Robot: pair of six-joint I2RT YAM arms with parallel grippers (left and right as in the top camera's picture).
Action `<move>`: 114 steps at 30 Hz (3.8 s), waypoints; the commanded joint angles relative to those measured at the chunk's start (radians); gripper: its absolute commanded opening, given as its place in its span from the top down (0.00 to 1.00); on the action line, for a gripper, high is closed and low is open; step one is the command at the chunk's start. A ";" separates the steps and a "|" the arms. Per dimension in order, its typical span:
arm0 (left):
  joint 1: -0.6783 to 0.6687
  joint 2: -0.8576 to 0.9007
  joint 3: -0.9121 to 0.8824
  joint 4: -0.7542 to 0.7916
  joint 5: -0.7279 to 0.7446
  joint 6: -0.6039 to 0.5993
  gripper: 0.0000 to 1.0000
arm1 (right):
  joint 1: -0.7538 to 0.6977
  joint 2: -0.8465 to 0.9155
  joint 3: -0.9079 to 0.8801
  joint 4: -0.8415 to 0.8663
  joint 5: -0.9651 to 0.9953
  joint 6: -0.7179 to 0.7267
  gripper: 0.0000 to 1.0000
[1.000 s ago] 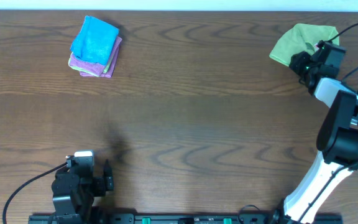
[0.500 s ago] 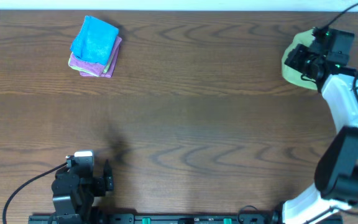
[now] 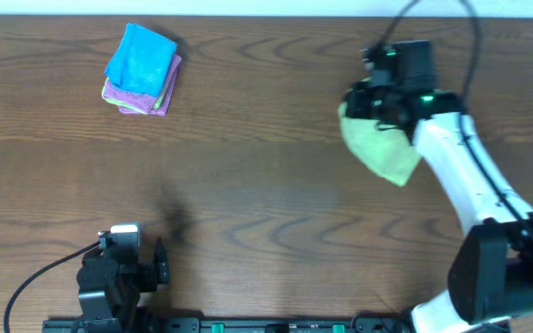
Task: Fold the cloth
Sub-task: 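Grasp the green cloth corner with the right gripper, then drag the green cloth toward the table center with the right gripper, then pull the cloth corner back and spread it flat with the right gripper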
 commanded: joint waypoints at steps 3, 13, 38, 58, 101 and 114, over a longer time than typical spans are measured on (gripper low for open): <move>-0.006 -0.006 -0.039 -0.029 -0.019 0.008 0.05 | 0.185 0.076 0.014 -0.016 0.002 -0.020 0.99; -0.006 -0.006 -0.039 -0.029 -0.019 0.008 0.05 | 0.518 0.151 0.014 -0.042 -0.038 -0.043 0.77; -0.006 -0.006 -0.039 -0.029 -0.019 0.008 0.05 | 0.233 0.119 0.016 -0.056 0.196 0.124 0.01; -0.006 -0.006 -0.039 -0.029 -0.018 0.008 0.05 | 0.005 0.211 0.013 -0.013 0.158 0.175 0.14; -0.006 -0.006 -0.039 -0.029 -0.019 0.008 0.05 | 0.005 0.312 0.013 0.024 0.157 0.216 0.66; -0.006 -0.006 -0.039 -0.029 -0.019 0.008 0.05 | 0.013 0.305 0.020 0.064 0.080 0.172 0.99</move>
